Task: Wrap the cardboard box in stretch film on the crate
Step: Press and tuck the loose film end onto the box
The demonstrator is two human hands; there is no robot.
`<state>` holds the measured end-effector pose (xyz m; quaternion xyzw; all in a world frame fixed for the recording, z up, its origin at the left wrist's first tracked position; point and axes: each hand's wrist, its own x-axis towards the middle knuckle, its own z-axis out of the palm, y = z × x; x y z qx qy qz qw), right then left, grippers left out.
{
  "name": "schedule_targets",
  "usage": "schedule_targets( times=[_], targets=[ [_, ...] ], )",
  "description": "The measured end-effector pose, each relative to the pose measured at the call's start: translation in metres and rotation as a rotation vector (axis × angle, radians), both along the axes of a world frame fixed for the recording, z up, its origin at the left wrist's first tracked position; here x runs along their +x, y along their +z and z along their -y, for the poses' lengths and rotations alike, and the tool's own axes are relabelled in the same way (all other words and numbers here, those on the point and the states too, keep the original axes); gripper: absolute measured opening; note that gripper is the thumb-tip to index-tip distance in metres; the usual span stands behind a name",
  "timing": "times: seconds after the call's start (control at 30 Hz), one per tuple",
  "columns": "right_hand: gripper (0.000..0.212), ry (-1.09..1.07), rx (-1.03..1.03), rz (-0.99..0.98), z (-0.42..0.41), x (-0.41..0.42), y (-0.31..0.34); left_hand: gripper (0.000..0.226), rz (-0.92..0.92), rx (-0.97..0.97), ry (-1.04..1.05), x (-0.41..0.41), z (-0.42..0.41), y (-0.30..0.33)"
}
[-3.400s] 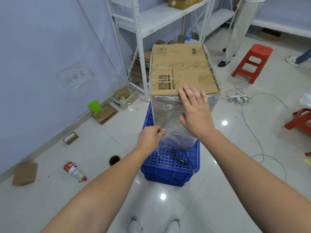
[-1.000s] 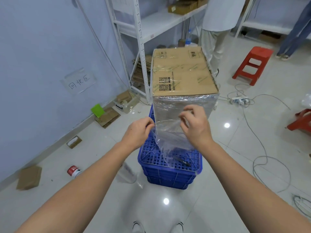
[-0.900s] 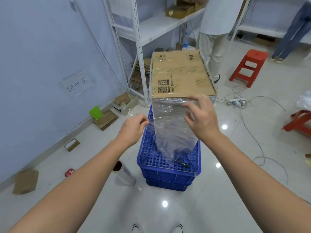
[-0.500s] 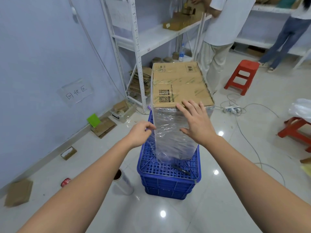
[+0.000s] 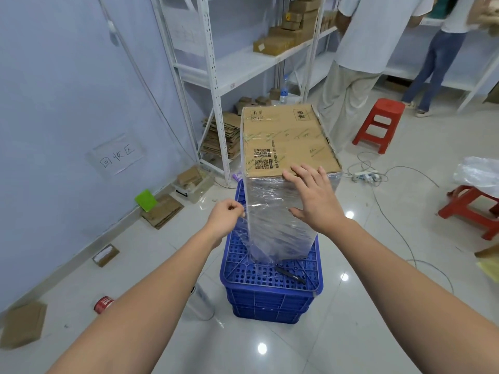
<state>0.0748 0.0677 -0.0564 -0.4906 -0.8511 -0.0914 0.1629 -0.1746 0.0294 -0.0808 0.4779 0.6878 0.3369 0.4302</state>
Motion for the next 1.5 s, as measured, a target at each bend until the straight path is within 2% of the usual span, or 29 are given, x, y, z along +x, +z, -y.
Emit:
schedule_targets(
  times=[0.13, 0.27, 0.37, 0.47, 0.53, 0.67, 0.83, 0.93, 1.03, 1.1, 1.27, 1.43, 1.5],
  targets=[
    [0.095, -0.018, 0.025, -0.025, 0.000, -0.005, -0.003, 0.009, -0.067, -0.001, -0.090, 0.005, 0.002, -0.002],
    [0.094, -0.014, 0.040, -0.039, -0.002, -0.005, -0.004, 0.026, -0.202, -0.002, -0.236, 0.009, 0.000, -0.004],
    [0.089, -0.012, 0.060, -0.071, -0.003, -0.005, -0.007, 0.024, -0.233, 0.015, -0.297, 0.011, 0.000, -0.009],
    [0.080, -0.012, 0.089, -0.111, -0.004, -0.006, -0.009, 0.017, -0.269, 0.053, -0.323, 0.011, 0.001, -0.011],
    [0.072, -0.018, 0.106, -0.143, -0.004, -0.008, -0.011, 0.024, -0.285, 0.091, -0.335, 0.009, 0.001, -0.012],
    [0.067, -0.045, 0.126, -0.172, -0.004, -0.013, -0.014, 0.017, -0.423, 0.216, -0.336, 0.009, -0.002, -0.013],
    [0.075, -0.069, 0.121, -0.149, -0.004, -0.015, -0.014, 0.014, -0.374, 0.267, -0.288, 0.007, -0.005, -0.015],
    [0.068, -0.110, 0.142, -0.168, -0.003, -0.022, -0.014, 0.007, -0.202, 0.205, -0.260, 0.010, -0.002, -0.012],
    [0.061, -0.152, 0.144, -0.186, -0.005, -0.029, -0.015, 0.027, -0.177, 0.194, -0.276, 0.010, -0.001, -0.009],
    [0.058, -0.167, 0.132, -0.187, -0.006, -0.031, -0.016, 0.031, -0.229, 0.209, -0.322, 0.009, 0.001, -0.007],
    [0.049, -0.186, 0.133, -0.199, -0.009, -0.033, -0.015, 0.025, -0.516, 0.366, -0.429, 0.011, 0.008, -0.007],
    [0.045, -0.197, 0.142, -0.215, -0.008, -0.035, -0.014, 0.013, -0.598, 0.466, -0.535, 0.004, 0.006, -0.021],
    [0.045, -0.203, 0.141, -0.211, -0.007, -0.036, -0.014, 0.021, -0.587, 0.484, -0.571, 0.004, 0.003, -0.023]
  ],
)
